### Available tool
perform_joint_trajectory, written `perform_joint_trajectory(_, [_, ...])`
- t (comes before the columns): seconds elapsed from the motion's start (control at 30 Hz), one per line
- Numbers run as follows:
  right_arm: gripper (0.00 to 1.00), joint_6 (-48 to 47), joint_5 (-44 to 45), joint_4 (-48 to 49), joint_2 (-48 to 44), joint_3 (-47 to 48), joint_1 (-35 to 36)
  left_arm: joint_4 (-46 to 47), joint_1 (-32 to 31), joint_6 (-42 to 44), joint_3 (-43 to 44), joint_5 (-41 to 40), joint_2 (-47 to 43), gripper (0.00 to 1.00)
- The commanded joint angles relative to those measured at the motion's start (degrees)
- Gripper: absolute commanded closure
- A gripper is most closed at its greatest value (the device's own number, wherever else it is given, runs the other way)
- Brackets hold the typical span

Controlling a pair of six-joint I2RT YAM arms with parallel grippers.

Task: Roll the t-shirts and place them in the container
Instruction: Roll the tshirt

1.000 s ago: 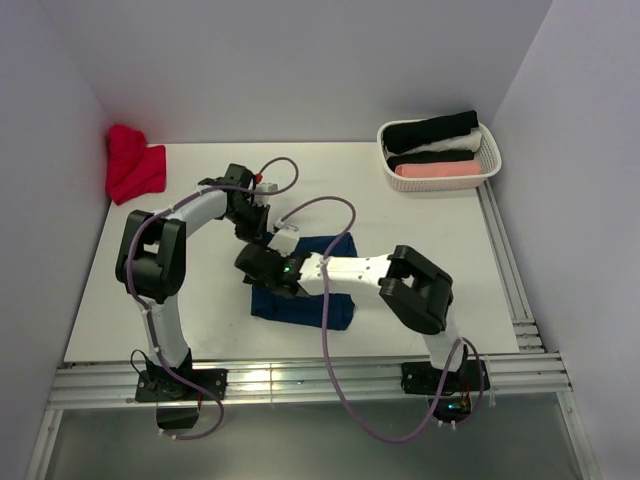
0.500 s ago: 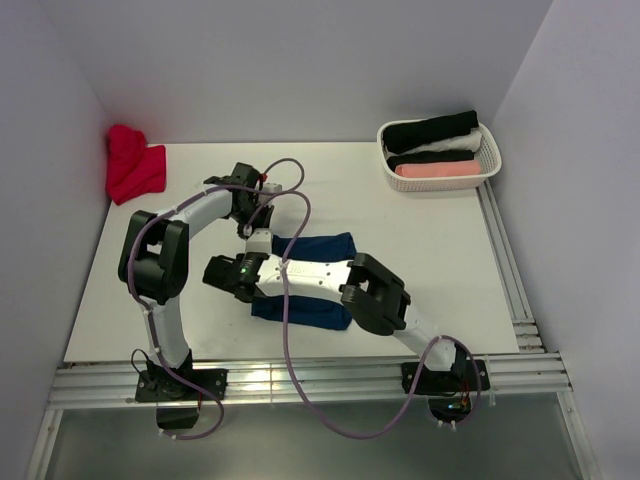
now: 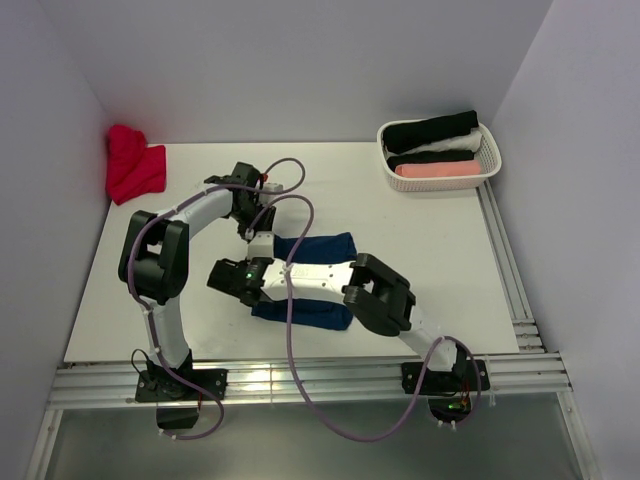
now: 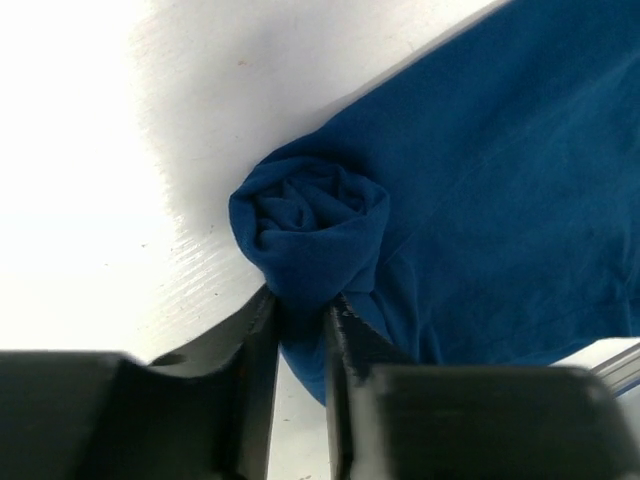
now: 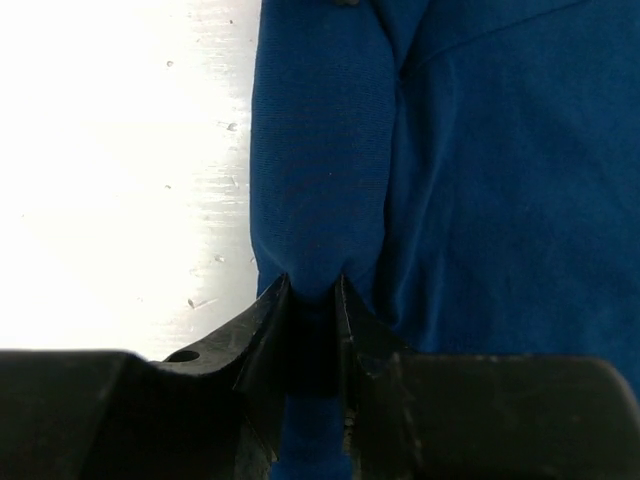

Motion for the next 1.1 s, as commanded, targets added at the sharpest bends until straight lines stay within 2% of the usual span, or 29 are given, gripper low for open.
perform_joint_trajectory(0.0, [0.8, 0.17, -1.86, 6.66, -5.73, -8.05, -0.03, -1.27, -0.08, 0.76, 3.1, 2.6, -1.13, 0.68])
perform_joint_trajectory(0.07, [0.8, 0.52, -3.44, 12.56, -9.26, -16.36, -0.47, -1.97, 0.45, 1.55, 5.02, 5.57, -1.22, 0.59])
perform_joint_trajectory(0.1, [0.8, 0.52, -5.53, 20.16, -13.28, -19.72, -1.0, -2.23, 1.24, 1.82, 5.73, 7.16, -1.22, 0.5])
perform_joint_trajectory(0.17, [0.8, 1.04, -7.74, 28.28, -17.25, -29.89, -1.97, -3.2, 2.38, 3.21, 7.75, 11.28, -1.31, 0.41])
perform_joint_trajectory(0.3, [0.8, 4.29, -15.03, 53.07, -25.69, -45.57, -4.69, -3.29, 5.28, 5.42, 8.73, 16.3, -2.71, 0.36])
perform_joint_trajectory(0.33, [0.8, 5.08, -16.7, 57.55, -26.49, -48.56, -5.91, -3.29, 5.64, 5.69, 8.55, 17.19, -2.89, 0.35])
perform_joint_trajectory(0.37, [0.8, 6.05, -20.46, 66.81, -27.46, -54.33, -6.71, -3.29, 6.6, 6.3, 8.03, 18.5, -2.89, 0.34])
perform_joint_trajectory(0.43, [0.8, 9.12, -23.38, 76.0, -27.38, -61.55, -8.9, -3.11, 7.66, 7.18, 7.24, 21.5, -2.89, 0.34])
perform_joint_trajectory(0.47, [0.8, 10.0, -26.27, 83.53, -26.42, -63.25, -9.43, -2.68, 8.53, 7.44, 6.01, 22.29, -2.89, 0.34])
perform_joint_trajectory(0.63, [0.8, 15.37, -31.3, 101.68, -20.98, -69.23, -11.46, -0.92, 10.56, 9.64, 0.31, 27.91, -3.15, 0.34])
perform_joint_trajectory(0.77, [0.8, 18.53, -34.99, 118.53, -12.82, -69.77, -12.34, 1.8, 11.35, 10.0, -4.54, 29.42, -3.33, 0.35])
perform_joint_trajectory(0.87, [0.81, 21.17, -37.71, 127.6, -7.37, -68.72, -13.13, 3.74, 11.7, 9.64, -7.44, 29.86, -2.37, 0.37])
perform_joint_trajectory(0.97, [0.81, 22.67, -38.07, 129.22, -5.06, -67.92, -13.22, 5.5, 11.88, 8.68, -9.46, 29.42, -1.31, 0.42])
perform_joint_trajectory(1.07, [0.81, 21.88, -38.07, 125.99, -5.75, -67.57, -13.22, 7.17, 11.88, 7.01, -10.43, 28.8, -0.52, 0.48])
